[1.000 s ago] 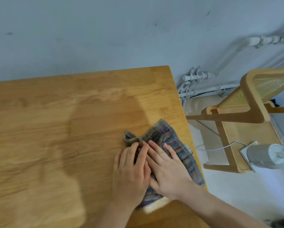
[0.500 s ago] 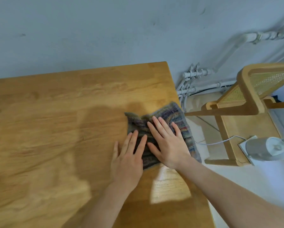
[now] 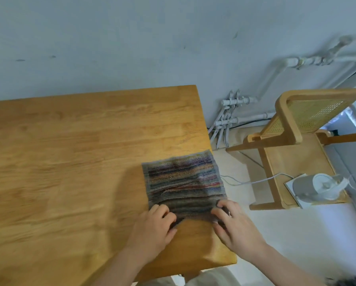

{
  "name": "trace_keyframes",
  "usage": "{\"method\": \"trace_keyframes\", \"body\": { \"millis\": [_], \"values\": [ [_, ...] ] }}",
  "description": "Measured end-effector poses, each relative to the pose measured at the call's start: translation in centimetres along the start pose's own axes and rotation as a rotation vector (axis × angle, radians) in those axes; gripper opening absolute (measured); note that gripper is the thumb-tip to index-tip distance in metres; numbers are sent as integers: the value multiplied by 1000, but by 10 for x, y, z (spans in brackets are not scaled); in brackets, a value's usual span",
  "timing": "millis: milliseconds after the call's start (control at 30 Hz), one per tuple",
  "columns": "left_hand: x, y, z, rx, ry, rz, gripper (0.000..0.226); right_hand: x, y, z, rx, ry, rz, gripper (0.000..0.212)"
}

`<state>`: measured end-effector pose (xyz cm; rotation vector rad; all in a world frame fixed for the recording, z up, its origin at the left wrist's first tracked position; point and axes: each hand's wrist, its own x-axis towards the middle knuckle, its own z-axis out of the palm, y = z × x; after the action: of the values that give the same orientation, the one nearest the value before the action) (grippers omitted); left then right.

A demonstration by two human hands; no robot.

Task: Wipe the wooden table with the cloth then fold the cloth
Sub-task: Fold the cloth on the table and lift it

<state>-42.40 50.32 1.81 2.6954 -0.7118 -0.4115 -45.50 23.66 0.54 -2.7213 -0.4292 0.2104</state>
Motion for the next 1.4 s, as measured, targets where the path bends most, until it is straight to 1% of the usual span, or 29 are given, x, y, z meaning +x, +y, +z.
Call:
{"method": "trace_keyframes", "body": {
  "millis": [67, 167, 200, 267, 300, 333, 400, 467, 500, 533, 567, 633, 667, 700, 733, 800, 867, 900, 933, 1000, 1067, 1100, 1133, 1167, 1200, 1267, 1333, 1400],
  "values": [
    [-3, -2, 6, 13, -50, -46, 18, -2, 1, 3, 9, 13, -8, 29],
    [-6, 2, 10, 59, -47, -49, 23, 2, -4, 6, -16, 41, 15, 28],
    [-6, 5, 9, 90, -46, -41, 24, 3, -6, 6, -37, 24, 32, 27],
    [-5, 9, 3, 98, -58, -53, 18, 7, -11, 0, -70, -42, 70, 25],
    [-3, 12, -1, 68, -101, -87, 15, 9, -14, -4, -61, -86, 94, 23],
    [-1, 13, -4, 22, -107, -126, 18, 11, -17, -11, -43, -118, 120, 20],
    [0, 14, -14, -168, -140, -260, 15, 13, -23, -26, 46, -174, 190, 16],
    [0, 10, -23, -371, -242, -363, 11, 15, -25, -39, 168, -218, 267, 16],
    [-1, 7, -27, -449, -312, -379, 14, 17, -26, -45, 223, -234, 303, 17],
    [-2, 2, -32, -512, -364, -382, 17, 19, -27, -50, 269, -255, 336, 19],
    [-1, -3, -36, -568, -382, -377, 19, 22, -28, -56, 313, -286, 365, 20],
    [2, -9, -47, -647, -354, -332, 18, 31, -28, -65, 380, -348, 410, 23],
    [3, -10, -53, -679, -348, -302, 18, 36, -27, -68, 406, -359, 433, 21],
    [6, -12, -59, -703, -362, -272, 22, 42, -24, -69, 447, -363, 463, 17],
    [9, -14, -63, -703, -398, -248, 29, 47, -21, -70, 516, -360, 496, 13],
    [16, -21, -66, -601, -462, -232, 37, 57, -12, -68, 636, -316, 564, 6],
    [22, -30, -68, -527, -430, -237, 32, 63, -7, -68, 722, -249, 617, 2],
    [23, -35, -68, -516, -416, -234, 28, 65, -6, -70, 752, -237, 631, 4],
    [24, -39, -68, -500, -438, -228, 27, 65, -6, -72, 768, -258, 630, 6],
    [22, -46, -67, -438, -595, -181, 31, 59, -6, -76, 724, -412, 599, 7],
    [17, -47, -64, -445, -780, -163, 29, 52, -6, -75, 602, -629, 554, 11],
    [16, -47, -63, -484, -827, -181, 29, 49, -4, -74, 554, -714, 549, 14],
    [16, -46, -62, -543, -834, -220, 29, 49, -4, -75, 525, -753, 551, 18],
    [17, -46, -62, -608, -810, -266, 27, 50, -3, -74, 503, -744, 555, 22],
    [19, -45, -62, -667, -749, -316, 25, 52, -3, -74, 496, -689, 563, 25],
    [24, -46, -60, -705, -518, -389, 17, 60, -4, -70, 498, -500, 581, 27],
    [29, -48, -57, -691, -293, -441, 11, 68, -8, -65, 483, -340, 583, 20],
    [33, -50, -54, -690, -182, -492, 13, 77, -12, -57, 427, -239, 593, 13]
  ]
}}
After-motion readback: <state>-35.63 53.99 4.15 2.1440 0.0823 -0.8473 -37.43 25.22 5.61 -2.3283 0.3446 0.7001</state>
